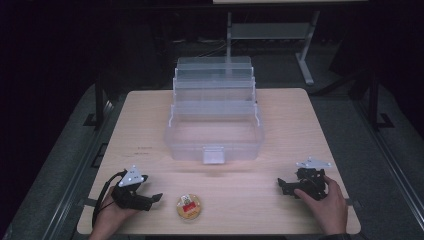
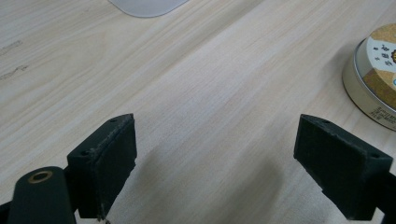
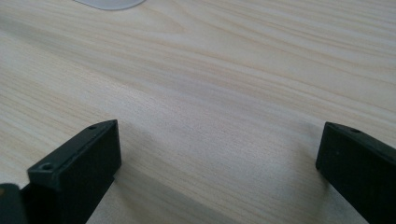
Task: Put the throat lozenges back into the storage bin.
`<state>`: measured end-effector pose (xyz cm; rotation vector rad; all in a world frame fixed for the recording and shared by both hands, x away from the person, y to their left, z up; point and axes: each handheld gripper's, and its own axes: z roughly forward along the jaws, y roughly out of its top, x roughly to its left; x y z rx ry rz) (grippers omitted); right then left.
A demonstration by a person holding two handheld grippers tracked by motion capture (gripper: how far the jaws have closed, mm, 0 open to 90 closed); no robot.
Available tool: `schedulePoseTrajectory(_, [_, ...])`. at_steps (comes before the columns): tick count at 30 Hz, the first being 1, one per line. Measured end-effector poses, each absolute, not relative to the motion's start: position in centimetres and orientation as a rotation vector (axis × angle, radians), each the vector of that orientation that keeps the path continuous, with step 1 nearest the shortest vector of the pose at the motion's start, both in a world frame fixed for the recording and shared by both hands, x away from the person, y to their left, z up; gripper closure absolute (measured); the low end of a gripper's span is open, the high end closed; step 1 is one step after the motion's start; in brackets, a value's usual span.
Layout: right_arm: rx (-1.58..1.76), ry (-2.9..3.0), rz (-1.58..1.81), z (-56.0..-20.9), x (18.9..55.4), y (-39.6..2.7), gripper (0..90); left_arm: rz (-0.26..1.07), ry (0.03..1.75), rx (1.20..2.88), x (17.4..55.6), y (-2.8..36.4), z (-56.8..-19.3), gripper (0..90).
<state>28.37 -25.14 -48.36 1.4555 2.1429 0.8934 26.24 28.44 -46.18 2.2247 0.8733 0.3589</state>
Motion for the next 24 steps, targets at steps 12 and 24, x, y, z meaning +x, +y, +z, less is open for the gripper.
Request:
schedulePoseTrajectory(12, [1.456, 2.143, 0.893, -48.4, 28.4, -25.1, 0.0, 0.347, 0.864, 2.234, 26.0, 28.2, -45.3, 12.9])
schedulePoseTrajectory(24, [1.456, 2.143, 0.893, -48.4, 28.4, -25.1, 0.0, 0.318, 0.84, 2.233, 25.6, 27.5, -44.6, 12.8])
